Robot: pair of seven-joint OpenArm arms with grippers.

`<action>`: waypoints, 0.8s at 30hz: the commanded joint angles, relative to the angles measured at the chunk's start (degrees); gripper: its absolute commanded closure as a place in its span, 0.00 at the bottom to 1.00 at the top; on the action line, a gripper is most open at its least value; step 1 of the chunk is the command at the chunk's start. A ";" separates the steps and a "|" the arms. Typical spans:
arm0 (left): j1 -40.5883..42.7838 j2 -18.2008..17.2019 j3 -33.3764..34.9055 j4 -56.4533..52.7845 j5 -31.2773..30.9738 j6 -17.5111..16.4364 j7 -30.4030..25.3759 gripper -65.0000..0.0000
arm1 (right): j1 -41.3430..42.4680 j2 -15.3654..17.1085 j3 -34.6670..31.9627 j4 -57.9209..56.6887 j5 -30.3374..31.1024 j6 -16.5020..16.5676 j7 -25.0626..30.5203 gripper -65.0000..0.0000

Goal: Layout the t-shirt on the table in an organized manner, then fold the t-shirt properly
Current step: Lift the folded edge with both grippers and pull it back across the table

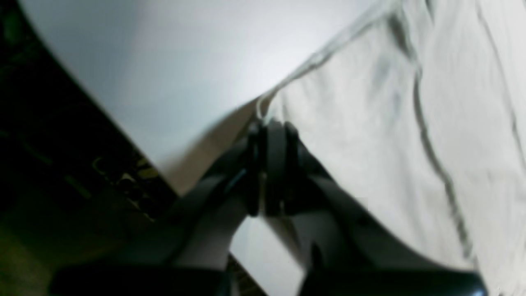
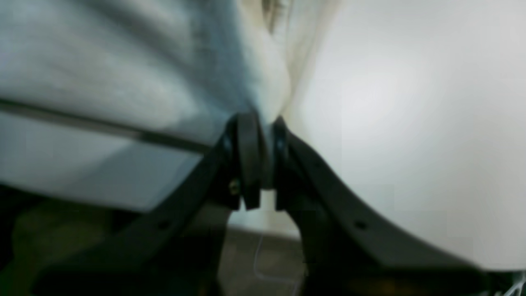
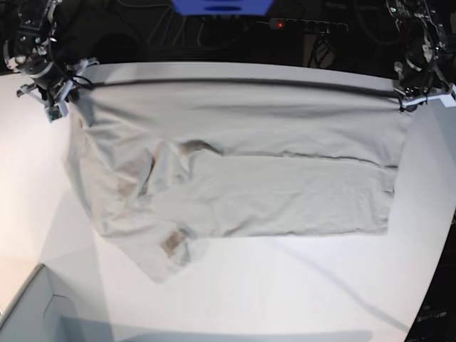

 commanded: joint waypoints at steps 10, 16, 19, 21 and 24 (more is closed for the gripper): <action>2.12 -0.85 -0.53 1.25 -0.57 -0.38 -1.18 1.00 | -5.98 -2.34 3.31 0.54 0.40 0.17 8.86 1.00; 3.26 -0.76 -0.35 1.25 -0.57 -0.38 -1.18 1.00 | -5.54 -2.43 4.45 0.54 0.40 0.17 8.78 1.00; 3.52 -0.76 -0.35 1.25 -0.57 -0.38 -1.18 1.00 | -5.54 -2.25 4.45 0.54 0.40 0.17 8.60 1.00; 4.32 -0.67 -0.35 1.25 -0.57 -0.38 -1.18 1.00 | -5.54 -2.34 4.45 0.45 0.40 0.17 8.51 1.00; 5.02 -0.67 -0.35 1.34 -0.66 -0.38 -1.18 0.99 | -5.54 -2.34 4.45 -0.51 0.40 0.17 8.51 1.00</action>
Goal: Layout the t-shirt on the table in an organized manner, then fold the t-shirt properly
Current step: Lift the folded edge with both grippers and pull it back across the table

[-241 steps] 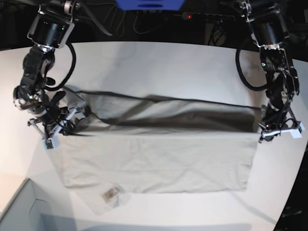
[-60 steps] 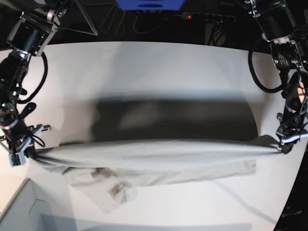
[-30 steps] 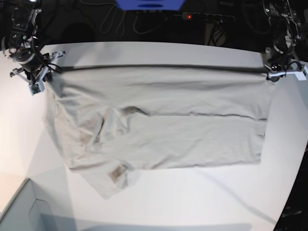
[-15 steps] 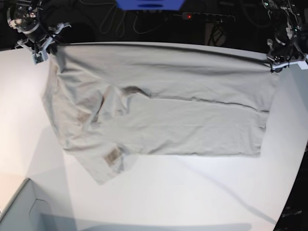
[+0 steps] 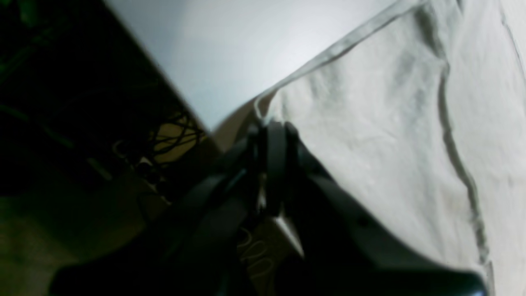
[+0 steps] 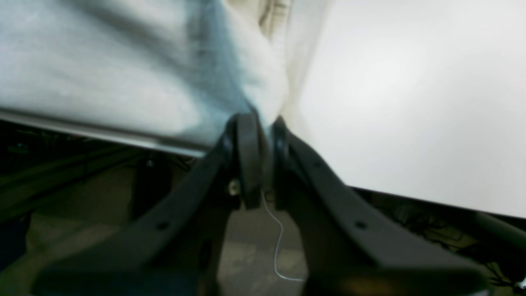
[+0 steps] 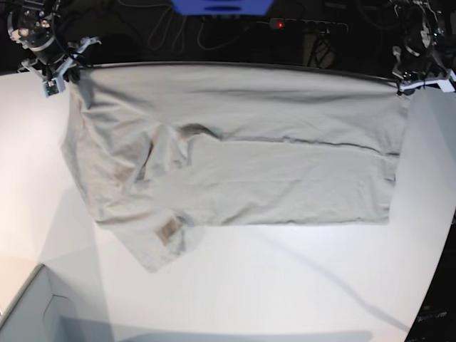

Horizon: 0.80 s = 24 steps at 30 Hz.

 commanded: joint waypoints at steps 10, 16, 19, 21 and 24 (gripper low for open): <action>0.36 -0.69 -0.27 0.99 -0.23 -0.19 -1.09 0.76 | 1.23 0.74 0.87 -1.11 0.46 0.23 0.67 0.66; 0.54 0.36 -0.27 0.99 -0.23 -0.19 -1.09 0.48 | 1.75 0.56 3.60 -0.76 0.46 0.23 0.67 0.65; 1.24 0.45 -0.36 2.40 -0.23 -0.19 -1.09 0.48 | 1.75 0.56 4.74 -0.76 0.55 0.23 1.02 0.59; 1.68 1.07 -0.62 3.98 -0.23 -0.19 -1.09 0.48 | 1.75 0.56 4.74 -0.76 0.55 0.23 1.02 0.54; 2.03 1.42 -0.62 6.79 -0.23 -0.10 -1.09 0.48 | 1.75 0.56 4.74 -0.76 0.55 0.23 1.02 0.48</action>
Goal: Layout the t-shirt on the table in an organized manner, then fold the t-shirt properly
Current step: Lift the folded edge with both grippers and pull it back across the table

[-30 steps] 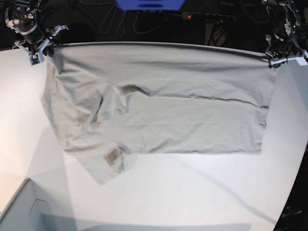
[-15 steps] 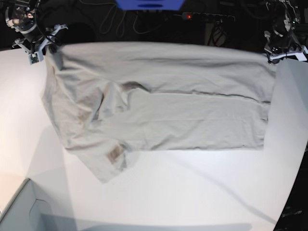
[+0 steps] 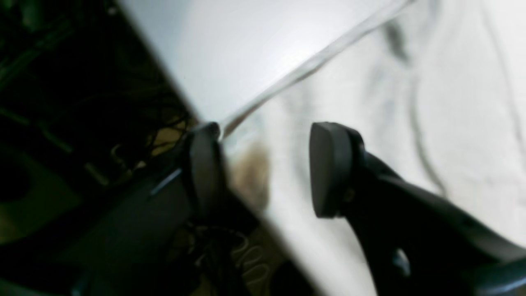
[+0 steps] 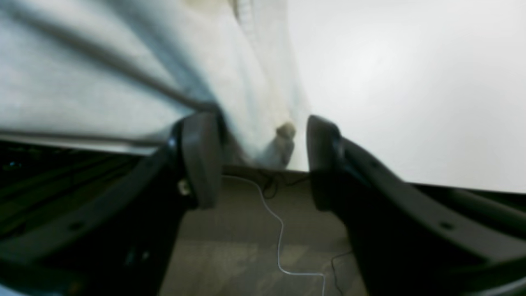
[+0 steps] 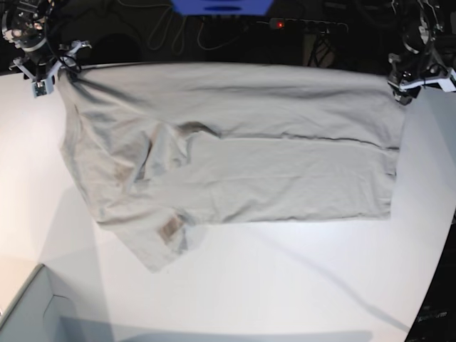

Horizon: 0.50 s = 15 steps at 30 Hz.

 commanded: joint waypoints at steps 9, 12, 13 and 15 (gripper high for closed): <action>0.15 -0.88 -0.40 6.80 -0.27 -0.05 -0.93 0.48 | -0.19 0.98 4.96 1.03 0.64 0.21 1.13 0.45; -1.08 -0.88 -0.40 7.42 -0.27 0.03 -0.93 0.48 | 1.30 1.07 6.89 1.21 0.64 0.21 1.13 0.45; -1.87 -0.88 -0.40 7.42 -0.27 0.12 -0.93 0.48 | 1.83 1.07 8.13 1.47 0.64 0.21 1.13 0.45; -3.72 -0.97 -0.40 7.42 -0.27 0.12 -0.93 0.47 | 3.41 1.16 9.53 2.00 0.64 0.21 1.04 0.45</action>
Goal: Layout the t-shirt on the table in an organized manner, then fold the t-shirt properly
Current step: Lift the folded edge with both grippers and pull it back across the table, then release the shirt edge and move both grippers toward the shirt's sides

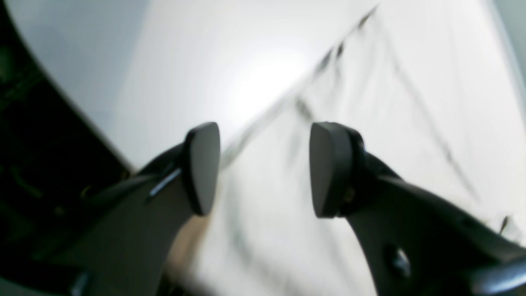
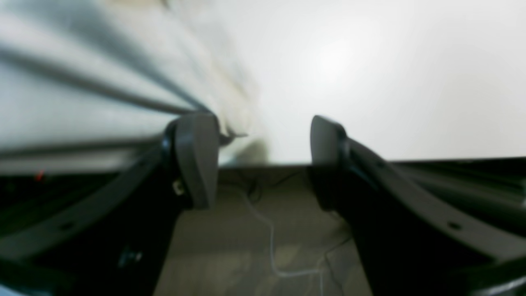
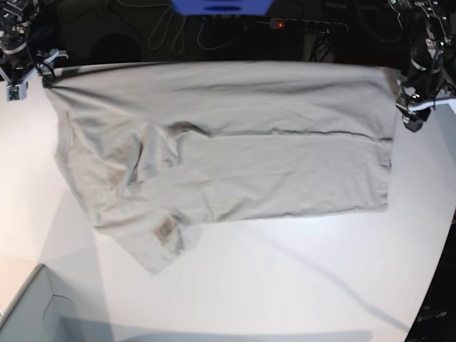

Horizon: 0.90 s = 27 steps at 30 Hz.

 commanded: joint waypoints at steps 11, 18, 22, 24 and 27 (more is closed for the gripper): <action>-7.63 -0.92 -0.23 1.12 0.08 -0.36 -1.07 0.47 | 2.42 -0.73 0.79 6.91 0.50 0.25 0.71 0.45; -10.53 -0.92 -0.14 -1.07 0.26 -0.36 -1.07 0.47 | 2.60 -0.73 1.06 6.82 0.50 0.25 0.71 0.45; -14.75 -2.24 0.13 -8.81 1.23 -0.36 -1.15 0.47 | 5.94 -0.73 0.62 6.82 0.15 0.25 0.71 0.45; -17.03 -2.68 0.21 -12.50 2.37 -0.62 -1.15 0.47 | 6.99 -0.91 0.53 6.82 -1.78 0.25 0.71 0.45; -21.43 -2.59 0.30 -18.30 5.80 -0.71 -1.15 0.47 | 9.01 -1.79 0.53 6.73 -5.30 0.25 0.62 0.45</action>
